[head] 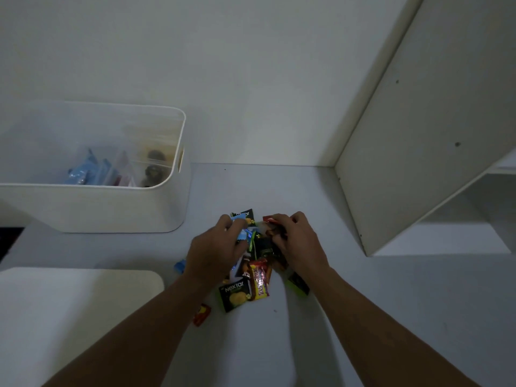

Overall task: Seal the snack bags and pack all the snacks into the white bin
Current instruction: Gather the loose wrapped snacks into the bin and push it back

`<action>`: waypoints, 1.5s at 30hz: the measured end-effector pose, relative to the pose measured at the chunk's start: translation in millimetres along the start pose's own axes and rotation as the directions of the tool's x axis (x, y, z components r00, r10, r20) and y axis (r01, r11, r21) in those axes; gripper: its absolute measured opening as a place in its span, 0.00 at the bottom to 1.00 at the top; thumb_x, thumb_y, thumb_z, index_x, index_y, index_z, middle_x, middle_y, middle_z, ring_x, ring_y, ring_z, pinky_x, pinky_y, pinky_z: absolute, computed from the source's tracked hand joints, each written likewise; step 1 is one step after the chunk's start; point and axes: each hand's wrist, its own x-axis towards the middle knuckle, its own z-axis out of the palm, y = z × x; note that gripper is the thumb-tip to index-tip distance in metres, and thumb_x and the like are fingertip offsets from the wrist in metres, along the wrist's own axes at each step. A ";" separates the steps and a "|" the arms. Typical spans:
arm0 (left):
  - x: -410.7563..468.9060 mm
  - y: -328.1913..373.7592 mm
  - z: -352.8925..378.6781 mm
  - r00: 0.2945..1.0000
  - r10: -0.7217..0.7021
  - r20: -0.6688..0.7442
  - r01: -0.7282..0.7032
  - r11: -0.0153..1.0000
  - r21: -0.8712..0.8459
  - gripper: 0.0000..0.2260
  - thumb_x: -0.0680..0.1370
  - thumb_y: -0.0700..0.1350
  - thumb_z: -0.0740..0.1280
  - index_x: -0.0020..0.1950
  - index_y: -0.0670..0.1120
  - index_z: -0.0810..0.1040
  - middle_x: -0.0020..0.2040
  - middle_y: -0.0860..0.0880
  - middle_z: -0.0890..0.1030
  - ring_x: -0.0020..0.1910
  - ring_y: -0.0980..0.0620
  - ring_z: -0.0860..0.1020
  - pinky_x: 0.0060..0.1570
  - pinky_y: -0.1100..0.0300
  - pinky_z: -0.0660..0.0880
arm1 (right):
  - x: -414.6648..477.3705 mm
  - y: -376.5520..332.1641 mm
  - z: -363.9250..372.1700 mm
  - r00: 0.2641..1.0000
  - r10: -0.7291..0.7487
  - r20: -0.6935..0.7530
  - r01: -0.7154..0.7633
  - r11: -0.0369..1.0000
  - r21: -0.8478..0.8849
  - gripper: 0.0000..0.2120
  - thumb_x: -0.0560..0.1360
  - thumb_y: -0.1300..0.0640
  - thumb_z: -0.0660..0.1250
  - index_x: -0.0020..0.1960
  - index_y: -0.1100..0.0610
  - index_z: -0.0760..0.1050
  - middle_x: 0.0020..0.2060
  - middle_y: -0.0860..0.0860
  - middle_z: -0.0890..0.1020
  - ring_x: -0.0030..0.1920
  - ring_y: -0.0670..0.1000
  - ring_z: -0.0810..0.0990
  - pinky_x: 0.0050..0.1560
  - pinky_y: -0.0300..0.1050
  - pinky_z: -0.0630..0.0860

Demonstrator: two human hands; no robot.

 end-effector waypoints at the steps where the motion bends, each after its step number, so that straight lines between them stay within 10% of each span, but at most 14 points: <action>1: 2.5 2.3 -4.7 1.000 0.009 -0.004 -0.009 1.000 -0.011 0.13 0.79 0.52 0.61 0.58 0.48 0.79 0.47 0.51 0.77 0.27 0.55 0.71 0.24 0.66 0.63 | -0.5 -2.2 -1.9 1.000 0.001 -0.002 -0.001 1.000 -0.003 0.20 0.79 0.55 0.63 0.71 0.49 0.70 0.56 0.52 0.70 0.53 0.53 0.76 0.50 0.44 0.75; 25: 81.1 -91.5 -270.9 0.916 -0.199 -0.347 0.201 0.979 -0.032 0.09 0.81 0.50 0.61 0.58 0.50 0.75 0.46 0.50 0.75 0.33 0.47 0.76 0.31 0.59 0.69 | 65.3 -252.4 -108.6 0.961 -0.171 -0.216 0.179 0.984 0.017 0.18 0.77 0.57 0.66 0.67 0.52 0.74 0.52 0.55 0.76 0.52 0.55 0.78 0.51 0.44 0.74; 45: 75.7 -211.0 -233.1 0.916 -0.311 -0.255 0.269 0.945 -0.188 0.11 0.82 0.52 0.59 0.60 0.49 0.72 0.50 0.49 0.77 0.39 0.51 0.77 0.35 0.61 0.67 | 94.2 -298.2 6.2 0.982 -0.180 0.054 0.186 0.975 -0.123 0.21 0.76 0.40 0.62 0.66 0.44 0.75 0.65 0.49 0.75 0.59 0.53 0.78 0.59 0.51 0.77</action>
